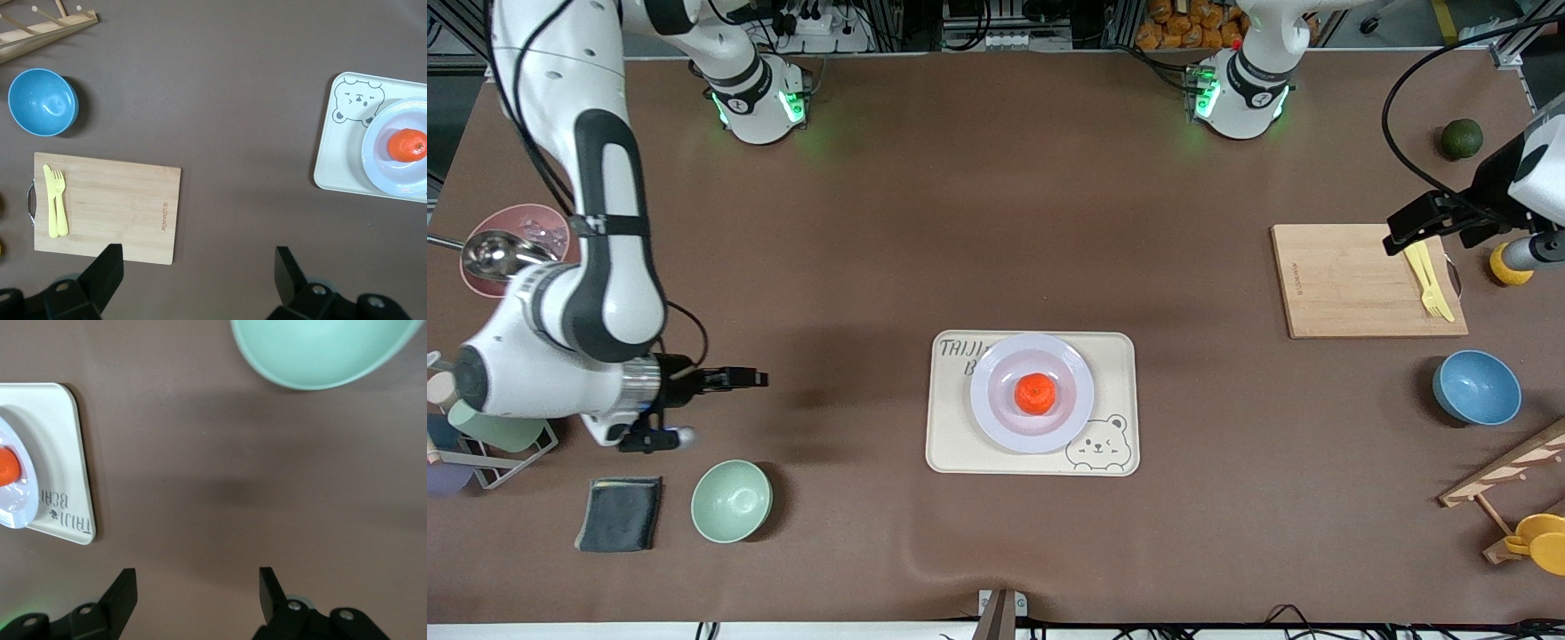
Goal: Place orange and plate with both arms
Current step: 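Open the right gripper and draw it back from the plate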
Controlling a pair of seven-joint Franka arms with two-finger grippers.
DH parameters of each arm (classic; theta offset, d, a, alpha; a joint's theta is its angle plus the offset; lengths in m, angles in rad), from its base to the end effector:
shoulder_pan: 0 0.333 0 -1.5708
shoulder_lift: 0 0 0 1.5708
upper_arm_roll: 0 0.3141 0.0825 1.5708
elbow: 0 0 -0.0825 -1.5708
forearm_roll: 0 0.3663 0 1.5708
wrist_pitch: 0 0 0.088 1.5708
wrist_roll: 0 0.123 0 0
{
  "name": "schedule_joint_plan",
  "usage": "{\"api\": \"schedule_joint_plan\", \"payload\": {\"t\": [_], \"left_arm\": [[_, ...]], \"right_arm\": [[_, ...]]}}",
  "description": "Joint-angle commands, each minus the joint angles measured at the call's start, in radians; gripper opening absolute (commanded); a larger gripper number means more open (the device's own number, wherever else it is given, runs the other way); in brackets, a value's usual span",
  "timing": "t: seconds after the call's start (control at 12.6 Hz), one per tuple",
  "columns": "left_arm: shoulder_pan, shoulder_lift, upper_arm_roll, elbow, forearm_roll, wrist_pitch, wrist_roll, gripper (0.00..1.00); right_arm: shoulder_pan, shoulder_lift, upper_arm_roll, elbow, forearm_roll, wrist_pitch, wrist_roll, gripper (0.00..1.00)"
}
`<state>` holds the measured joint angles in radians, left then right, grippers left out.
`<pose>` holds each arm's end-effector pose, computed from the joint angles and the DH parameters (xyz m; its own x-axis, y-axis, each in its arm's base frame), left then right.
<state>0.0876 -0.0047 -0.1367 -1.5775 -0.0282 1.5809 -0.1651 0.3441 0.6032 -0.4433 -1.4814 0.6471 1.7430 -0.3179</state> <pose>0.5357 -0.0299 0.6070 0.9932 0.1160 0.0034 0.1158 -0.9929 0.0285 0.6598 0.0450 0.3249 0.9818 0.0852 -0.1700 0.0100 -0.9159 -0.4012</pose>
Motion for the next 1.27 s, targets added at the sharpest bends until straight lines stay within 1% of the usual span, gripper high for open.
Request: {"api": "schedule_joint_plan", "payload": {"t": [0.0, 0.24, 0.32, 0.4, 0.48, 0.56, 0.64, 0.72, 0.79, 0.87, 0.95, 1.03, 1.11, 1.19], "left_arm": [[0.009, -0.031, -0.006, 0.002, 0.013, -0.053, -0.004, 1.00], [0.009, -0.041, 0.000, 0.002, 0.013, -0.056, 0.006, 1.00], [0.009, -0.040, -0.001, 0.002, 0.013, -0.055, 0.007, 1.00], [0.009, -0.037, -0.001, 0.002, 0.011, -0.055, 0.007, 1.00], [0.009, -0.037, -0.001, 0.004, 0.011, -0.055, 0.007, 1.00], [0.009, -0.037, -0.001, 0.004, 0.011, -0.053, 0.007, 1.00], [0.009, -0.035, -0.001, 0.004, 0.010, -0.050, 0.007, 1.00], [0.009, -0.034, -0.001, 0.004, 0.008, -0.048, 0.007, 1.00], [0.009, -0.034, -0.001, 0.004, 0.007, -0.047, 0.007, 1.00], [0.009, -0.034, -0.001, 0.004, 0.005, -0.047, 0.007, 1.00], [0.009, -0.034, 0.000, 0.004, 0.004, -0.045, 0.007, 1.00], [0.012, -0.034, 0.000, 0.004, 0.004, -0.047, 0.007, 1.00], [0.012, -0.034, 0.000, 0.004, 0.004, -0.047, 0.007, 1.00], [0.012, -0.034, 0.000, 0.002, 0.002, -0.047, 0.007, 1.00]], "right_arm": [[-0.030, -0.023, 0.015, -0.008, -0.024, -0.049, -0.024, 0.82], [-0.037, -0.025, 0.014, 0.010, -0.015, -0.051, -0.021, 0.82], [-0.037, -0.026, 0.002, 0.026, -0.015, -0.072, -0.020, 0.82], [-0.060, -0.029, 0.014, 0.036, -0.017, -0.079, -0.017, 0.83], [-0.130, -0.052, 0.068, 0.032, -0.026, -0.080, -0.016, 1.00], [-0.198, -0.075, 0.143, 0.029, -0.076, -0.079, -0.016, 1.00], [-0.236, -0.106, 0.182, 0.029, -0.163, -0.077, -0.015, 1.00], [-0.250, -0.141, 0.193, 0.024, -0.203, -0.079, -0.015, 1.00], [-0.281, -0.172, 0.202, 0.021, -0.223, -0.080, -0.016, 1.00], [-0.328, -0.201, 0.243, 0.023, -0.283, -0.080, -0.023, 1.00], [-0.376, -0.229, 0.309, 0.021, -0.359, -0.088, -0.020, 1.00], [-0.411, -0.255, 0.349, 0.018, -0.404, -0.094, -0.020, 1.00], [-0.415, -0.290, 0.365, -0.002, -0.427, -0.136, -0.006, 1.00], [-0.412, -0.327, 0.364, -0.020, -0.446, -0.149, 0.038, 1.00]]}}
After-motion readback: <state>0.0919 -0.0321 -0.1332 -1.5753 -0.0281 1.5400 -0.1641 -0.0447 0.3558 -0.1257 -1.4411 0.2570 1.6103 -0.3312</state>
